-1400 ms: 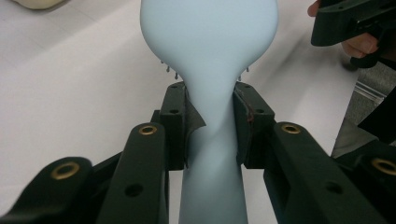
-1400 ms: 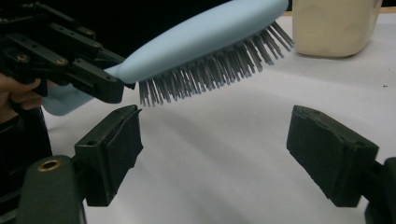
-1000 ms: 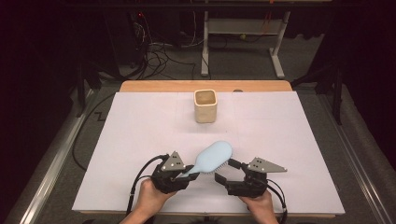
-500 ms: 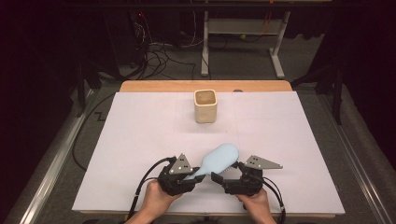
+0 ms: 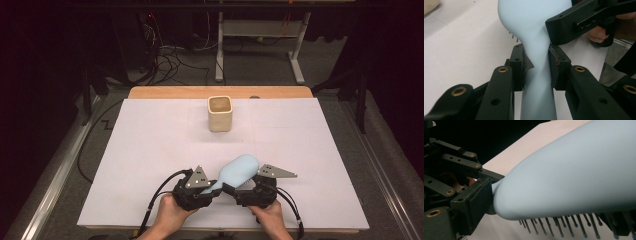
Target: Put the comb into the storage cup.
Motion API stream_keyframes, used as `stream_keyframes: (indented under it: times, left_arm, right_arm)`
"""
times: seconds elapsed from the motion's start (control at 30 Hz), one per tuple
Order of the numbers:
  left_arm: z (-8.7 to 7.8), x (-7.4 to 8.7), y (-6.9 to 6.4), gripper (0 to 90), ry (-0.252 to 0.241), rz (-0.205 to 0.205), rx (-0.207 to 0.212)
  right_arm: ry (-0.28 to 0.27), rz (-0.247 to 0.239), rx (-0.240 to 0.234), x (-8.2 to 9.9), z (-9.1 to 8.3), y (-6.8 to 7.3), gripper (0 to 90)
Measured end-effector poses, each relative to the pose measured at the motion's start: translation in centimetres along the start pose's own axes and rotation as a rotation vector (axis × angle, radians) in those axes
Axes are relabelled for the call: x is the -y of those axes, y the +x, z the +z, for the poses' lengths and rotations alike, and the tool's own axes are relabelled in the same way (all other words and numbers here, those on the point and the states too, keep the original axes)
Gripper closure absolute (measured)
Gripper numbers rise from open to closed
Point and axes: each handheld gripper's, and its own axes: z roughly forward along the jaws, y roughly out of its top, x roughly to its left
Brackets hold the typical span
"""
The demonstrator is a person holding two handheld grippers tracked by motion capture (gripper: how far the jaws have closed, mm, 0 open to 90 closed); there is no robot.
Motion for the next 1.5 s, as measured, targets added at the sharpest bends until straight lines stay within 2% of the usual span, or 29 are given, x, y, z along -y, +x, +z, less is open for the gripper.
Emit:
stream_keyframes:
  times: [0.33,0.57,0.7,0.73,0.87,1.07,1.2,1.3,1.43,1.5]
  left_arm:
    - [0.1,0.0,0.0,68.6,0.006,-0.002,-0.001]
    - [0.2,0.0,0.1,68.6,0.008,-0.009,-0.009]
    - [0.2,0.1,0.2,68.6,0.008,-0.007,-0.006]
    - [0.3,0.1,0.2,68.6,0.009,-0.009,-0.004]
    - [0.4,0.1,0.3,68.7,0.028,0.002,-0.007]
    - [0.2,0.1,0.4,68.7,0.018,-0.008,-0.01]
    - [0.0,0.0,0.4,68.8,0.013,-0.011,-0.009]
    - [-0.2,0.0,0.5,68.8,0.006,-0.014,-0.011]
    - [-0.6,-0.1,0.6,68.8,-0.005,-0.01,-0.013]
    - [-0.7,-0.1,0.5,68.8,-0.002,-0.008,-0.01]
  right_arm:
    - [0.03,0.015,0.008,-0.5,0.2,0.3,9.8]
    - [0.063,0.048,0.005,-0.9,0.5,0.3,13.1]
    - [0.062,0.052,0.003,-1.0,0.3,0.5,17.8]
    - [0.064,0.049,-0.009,-1.1,0.2,0.6,22.1]
    - [0.066,0.024,-0.009,-1.4,0.1,1.0,27.6]
    - [0.079,0.053,-0.051,-1.7,0.1,0.9,35.7]
    - [0.069,0.044,-0.078,-2.1,-0.1,1.1,42.4]
    - [0.069,0.029,-0.085,-2.4,-0.1,1.4,45.2]
    - [0.071,0.047,-0.108,-2.7,-0.1,1.5,47.7]
    - [0.073,0.041,-0.112,-2.8,-0.2,1.6,49.3]
